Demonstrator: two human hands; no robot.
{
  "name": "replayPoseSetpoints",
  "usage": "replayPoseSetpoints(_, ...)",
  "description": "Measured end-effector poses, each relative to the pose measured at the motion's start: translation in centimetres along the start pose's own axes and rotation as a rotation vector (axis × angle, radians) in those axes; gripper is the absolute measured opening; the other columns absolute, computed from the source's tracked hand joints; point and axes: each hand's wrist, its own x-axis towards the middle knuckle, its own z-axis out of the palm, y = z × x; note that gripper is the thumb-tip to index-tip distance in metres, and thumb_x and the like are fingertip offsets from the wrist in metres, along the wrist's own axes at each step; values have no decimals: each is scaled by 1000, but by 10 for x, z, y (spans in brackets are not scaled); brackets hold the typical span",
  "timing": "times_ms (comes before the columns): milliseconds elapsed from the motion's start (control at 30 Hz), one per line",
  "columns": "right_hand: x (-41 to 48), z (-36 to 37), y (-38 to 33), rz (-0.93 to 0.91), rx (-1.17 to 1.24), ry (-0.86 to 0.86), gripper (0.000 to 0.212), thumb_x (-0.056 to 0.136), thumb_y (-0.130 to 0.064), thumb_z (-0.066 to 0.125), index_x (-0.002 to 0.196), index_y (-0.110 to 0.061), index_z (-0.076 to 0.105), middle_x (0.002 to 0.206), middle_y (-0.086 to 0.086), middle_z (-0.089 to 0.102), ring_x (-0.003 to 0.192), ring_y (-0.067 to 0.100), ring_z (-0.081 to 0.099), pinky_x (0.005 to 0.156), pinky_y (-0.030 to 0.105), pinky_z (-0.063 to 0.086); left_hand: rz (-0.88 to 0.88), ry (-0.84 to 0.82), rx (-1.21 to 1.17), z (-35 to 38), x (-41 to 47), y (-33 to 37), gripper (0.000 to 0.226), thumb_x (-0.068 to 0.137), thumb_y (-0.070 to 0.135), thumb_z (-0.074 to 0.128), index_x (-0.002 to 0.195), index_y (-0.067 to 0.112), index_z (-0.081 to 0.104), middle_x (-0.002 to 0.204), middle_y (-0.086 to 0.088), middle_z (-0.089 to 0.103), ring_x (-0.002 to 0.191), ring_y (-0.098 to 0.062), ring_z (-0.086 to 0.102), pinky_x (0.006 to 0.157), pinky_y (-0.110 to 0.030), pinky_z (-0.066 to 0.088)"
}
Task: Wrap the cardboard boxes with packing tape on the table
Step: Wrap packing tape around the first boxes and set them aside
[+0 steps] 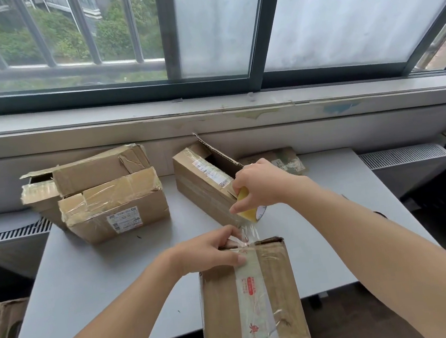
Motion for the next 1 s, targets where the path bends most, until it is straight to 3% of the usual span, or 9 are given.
replayPoseSetpoints(100,3,17,1,19,41,-53,48,78,-77,65,83,-29,58,88,-7,63,91,19,57,91,39,35,-31,-12,17,-2,1,-3,52,88,40,72,129,15,51,117,-1,74,113,-17,69,105,-41,52)
replayPoseSetpoints(233,3,25,1,16,55,-101,50,81,-74,66,85,-25,60,79,-12,54,85,18,50,87,39,35,-5,11,125,-1,2,-1,32,91,39,71,115,21,61,98,15,68,93,-4,64,88,-29,51)
replayPoseSetpoints(400,4,47,-1,41,130,-161,54,82,-75,64,89,-21,64,81,-7,61,81,18,54,76,37,33,-23,126,237,-1,-1,-1,24,92,46,71,112,33,68,106,14,73,99,-6,68,94,-35,55)
replayPoseSetpoints(500,1,62,-5,51,220,-204,51,84,-70,66,91,-19,65,77,-8,60,80,17,54,70,34,33,-57,164,312,3,-4,4,31,89,51,75,113,34,68,103,18,75,95,0,69,88,-31,57)
replayPoseSetpoints(600,1,67,-6,65,278,-212,51,83,-69,68,91,-19,66,81,-6,62,82,18,55,67,33,34,-95,274,417,7,-4,4,51,81,59,79,116,32,55,105,19,66,94,0,63,78,-23,54)
replayPoseSetpoints(733,1,71,-2,78,342,-195,44,84,-66,68,87,-22,68,83,-6,65,84,18,60,67,34,43,49,335,455,10,-8,-3,72,83,56,79,140,38,39,132,19,46,118,5,48,94,-10,40)
replayPoseSetpoints(800,1,75,-1,100,373,-183,30,88,-53,69,86,-22,68,81,-5,64,85,21,60,66,34,43,152,315,533,13,-9,-2,64,88,51,76,144,38,47,139,24,42,123,11,41,96,-1,32)
replayPoseSetpoints(900,-1,80,-1,130,445,-165,35,88,-56,69,86,-21,68,86,-2,67,85,20,61,73,38,49,198,311,511,12,-6,-4,55,87,48,78,137,35,60,134,20,60,118,7,52,97,-8,39)
replayPoseSetpoints(1000,-7,88,2,193,552,-155,45,83,-67,68,84,-22,70,83,-2,68,82,16,64,71,37,52,183,323,486,12,-8,-9,54,84,49,81,134,38,63,126,22,65,111,13,55,94,-8,42)
